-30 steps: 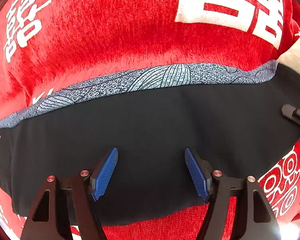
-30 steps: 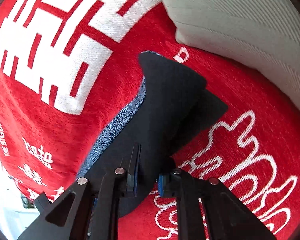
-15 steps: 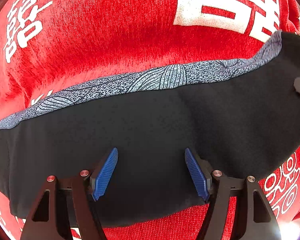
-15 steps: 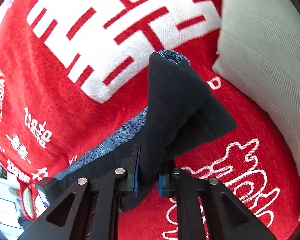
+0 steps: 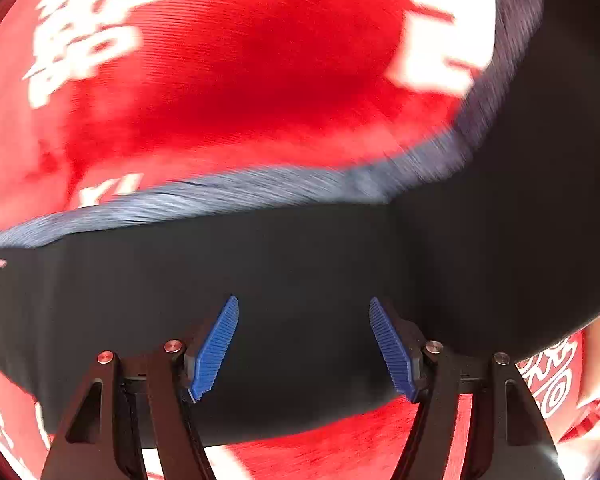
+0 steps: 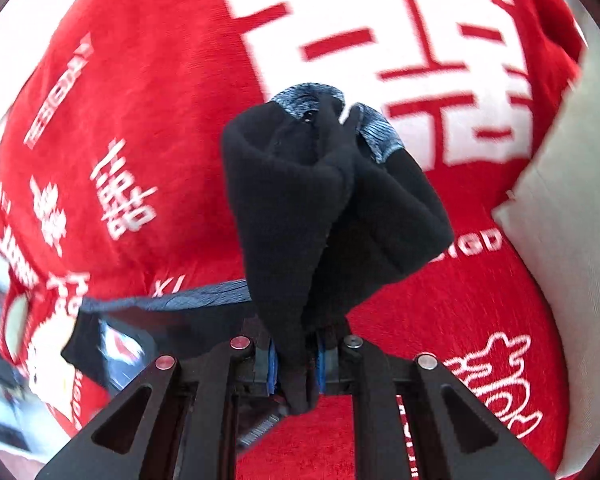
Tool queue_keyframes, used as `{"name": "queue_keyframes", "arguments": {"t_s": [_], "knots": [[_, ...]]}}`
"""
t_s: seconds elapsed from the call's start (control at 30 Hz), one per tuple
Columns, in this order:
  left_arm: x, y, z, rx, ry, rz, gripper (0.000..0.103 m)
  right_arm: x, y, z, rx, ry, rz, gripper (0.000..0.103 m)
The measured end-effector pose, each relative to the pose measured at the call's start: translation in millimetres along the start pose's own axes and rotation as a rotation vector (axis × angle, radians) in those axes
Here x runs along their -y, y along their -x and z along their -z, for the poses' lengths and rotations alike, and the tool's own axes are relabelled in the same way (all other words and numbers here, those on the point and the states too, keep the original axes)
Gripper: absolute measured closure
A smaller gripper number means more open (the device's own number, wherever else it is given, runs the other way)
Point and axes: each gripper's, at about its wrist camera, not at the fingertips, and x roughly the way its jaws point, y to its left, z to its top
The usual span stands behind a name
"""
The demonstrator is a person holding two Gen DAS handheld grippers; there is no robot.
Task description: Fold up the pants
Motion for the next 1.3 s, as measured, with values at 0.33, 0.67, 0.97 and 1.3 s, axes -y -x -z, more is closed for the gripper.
{"name": "queue_keyframes", "arguments": {"t_s": [0.33,0.67,0.97,1.3], "knots": [[-180.0,42.4,5.8,-0.030,0.137,-0.163,0.032,-140.6,-55.7,36.1,-0.085,0.439,0.115,0.088],[-269.3,37.2,40.4,-0.105,0.216,-0.184,0.032,-224.1,-148.4,140.6,-0.185,0.788,0.348,0.077],[-215.2,63.1,26.3,-0.103,0.147,0.099,0.018,-202.4,-86.2,125.5,-0.213,0.626,0.208,0.042],[-155.3,42.8,10.5,-0.156,0.020,0.234,0.035,-128.4,-64.6,99.2,-0.283,0.266,0.150,0.042]]}}
